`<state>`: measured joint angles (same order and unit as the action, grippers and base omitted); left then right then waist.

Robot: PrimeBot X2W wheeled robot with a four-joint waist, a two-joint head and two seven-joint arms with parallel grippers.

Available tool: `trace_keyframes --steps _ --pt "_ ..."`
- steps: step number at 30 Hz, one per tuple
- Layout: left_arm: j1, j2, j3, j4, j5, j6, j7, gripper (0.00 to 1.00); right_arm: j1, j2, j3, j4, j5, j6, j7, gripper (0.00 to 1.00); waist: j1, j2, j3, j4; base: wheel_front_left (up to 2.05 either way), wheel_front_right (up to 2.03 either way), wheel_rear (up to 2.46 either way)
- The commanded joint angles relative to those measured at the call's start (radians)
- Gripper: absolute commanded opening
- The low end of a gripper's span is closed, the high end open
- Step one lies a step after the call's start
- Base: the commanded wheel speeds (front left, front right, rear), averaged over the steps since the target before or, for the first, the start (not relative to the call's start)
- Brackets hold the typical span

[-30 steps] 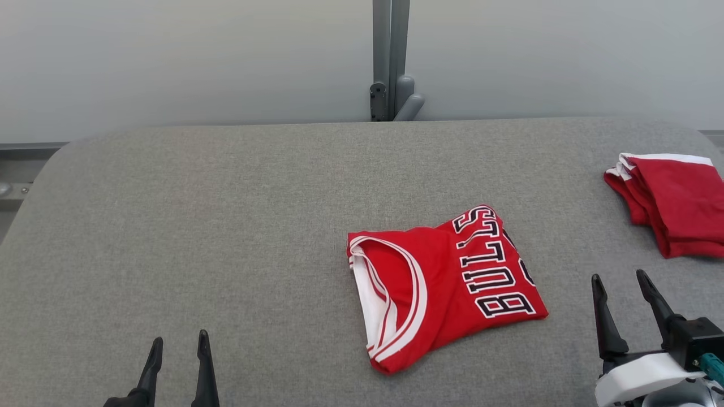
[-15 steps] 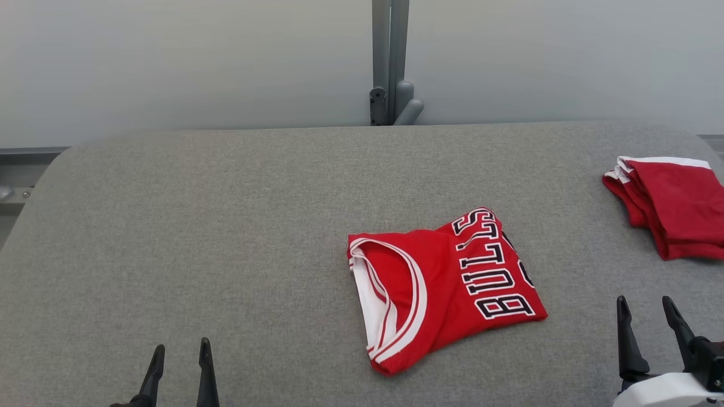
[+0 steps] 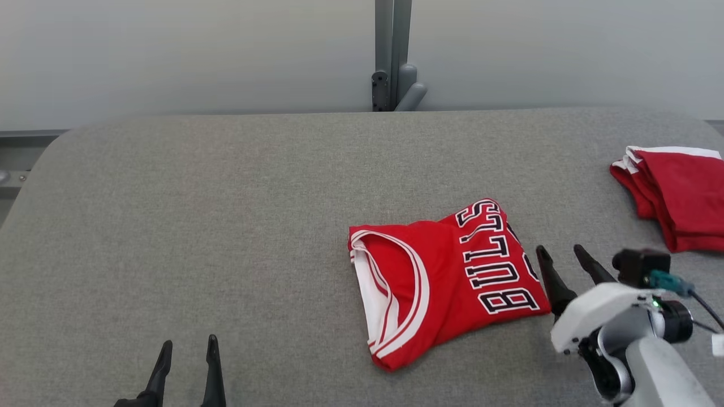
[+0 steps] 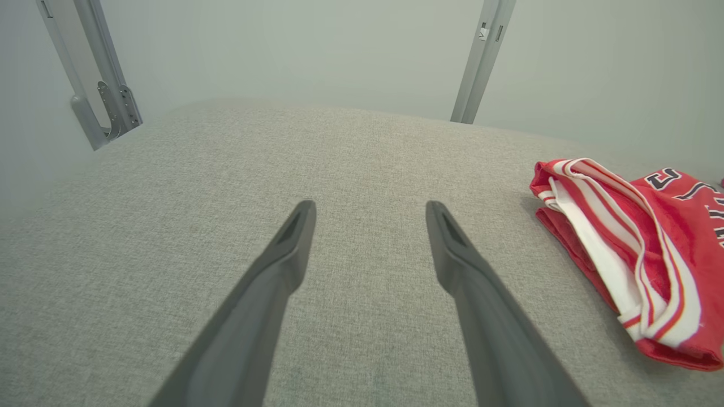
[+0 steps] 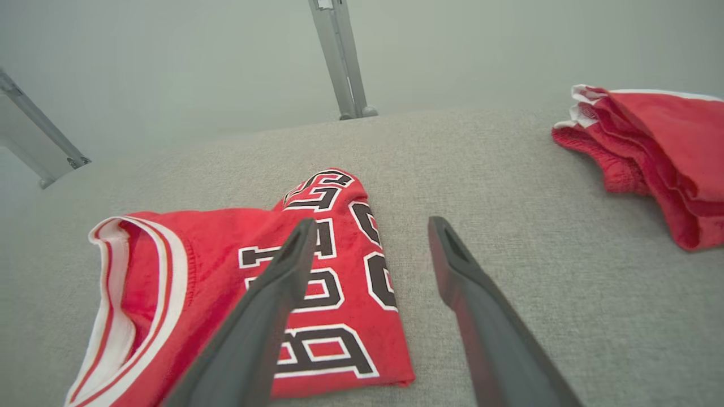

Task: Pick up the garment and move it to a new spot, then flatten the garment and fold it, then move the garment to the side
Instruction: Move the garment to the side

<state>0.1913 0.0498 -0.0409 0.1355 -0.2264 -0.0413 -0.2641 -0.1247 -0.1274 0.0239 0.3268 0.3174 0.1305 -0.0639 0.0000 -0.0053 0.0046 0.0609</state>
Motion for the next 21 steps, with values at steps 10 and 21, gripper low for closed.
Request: trace_keyframes --steps 10,21 --pt "-0.067 0.002 -0.017 0.021 0.007 -0.024 0.000 1.00 -0.256 -0.057 0.087 0.174 -0.019 0.000 0.339 1.00 0.0000 0.0053 0.074 0.052 0.00 0.00 0.00" --pt "-0.109 0.002 -0.040 0.039 -0.010 -0.029 0.000 1.00 -0.388 -0.043 0.056 0.494 -0.047 0.000 0.377 1.00 0.0000 0.0053 0.118 0.104 0.00 0.00 0.00"
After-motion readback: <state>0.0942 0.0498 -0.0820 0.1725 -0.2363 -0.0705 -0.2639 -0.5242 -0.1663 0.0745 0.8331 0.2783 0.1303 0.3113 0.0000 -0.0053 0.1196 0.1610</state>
